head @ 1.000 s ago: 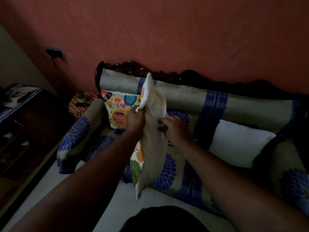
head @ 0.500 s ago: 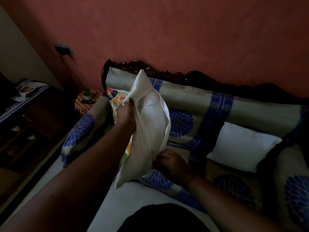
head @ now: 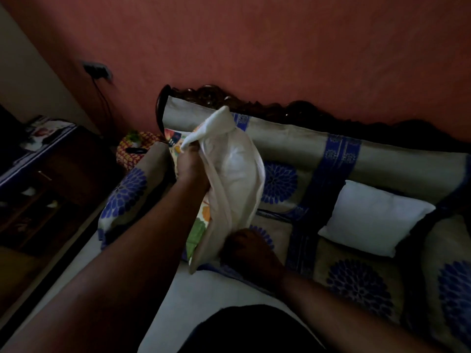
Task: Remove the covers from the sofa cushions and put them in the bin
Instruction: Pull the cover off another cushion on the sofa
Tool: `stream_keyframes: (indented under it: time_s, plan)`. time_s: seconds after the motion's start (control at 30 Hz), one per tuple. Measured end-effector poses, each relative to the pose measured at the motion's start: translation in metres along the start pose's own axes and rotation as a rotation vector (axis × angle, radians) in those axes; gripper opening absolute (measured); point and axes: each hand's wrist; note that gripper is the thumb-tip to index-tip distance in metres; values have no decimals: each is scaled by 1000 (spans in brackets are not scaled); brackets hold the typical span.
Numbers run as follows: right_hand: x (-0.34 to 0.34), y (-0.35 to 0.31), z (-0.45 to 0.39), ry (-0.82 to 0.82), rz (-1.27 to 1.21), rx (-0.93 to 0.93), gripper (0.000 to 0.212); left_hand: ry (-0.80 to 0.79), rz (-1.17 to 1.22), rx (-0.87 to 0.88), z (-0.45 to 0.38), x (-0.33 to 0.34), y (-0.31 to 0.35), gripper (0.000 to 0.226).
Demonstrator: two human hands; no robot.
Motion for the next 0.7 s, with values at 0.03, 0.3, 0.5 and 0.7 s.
stream_keyframes:
  time_s: [0.03,0.3,0.5,0.7]
  plan:
    - [-7,4,-9,-3,-102,65,22,-3,7,-18,1,0,0,42]
    - [-34,11,-79,120,-644,1372,58,-249,89,-163,24,7,-9,33]
    - [-42,37,-83,-228,-725,1614,80,-363,-57,-99,34,2,-21,27]
    - [-43,41,-102,0,-428,1349,39,-640,-1035,111,39,-24,-63,115]
Point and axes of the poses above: each hand's wrist, its own z-axis away from the middle knuckle, its own x-axis out of the palm, y = z × x, and after that the axes turned 13 degrees about x, right-handed
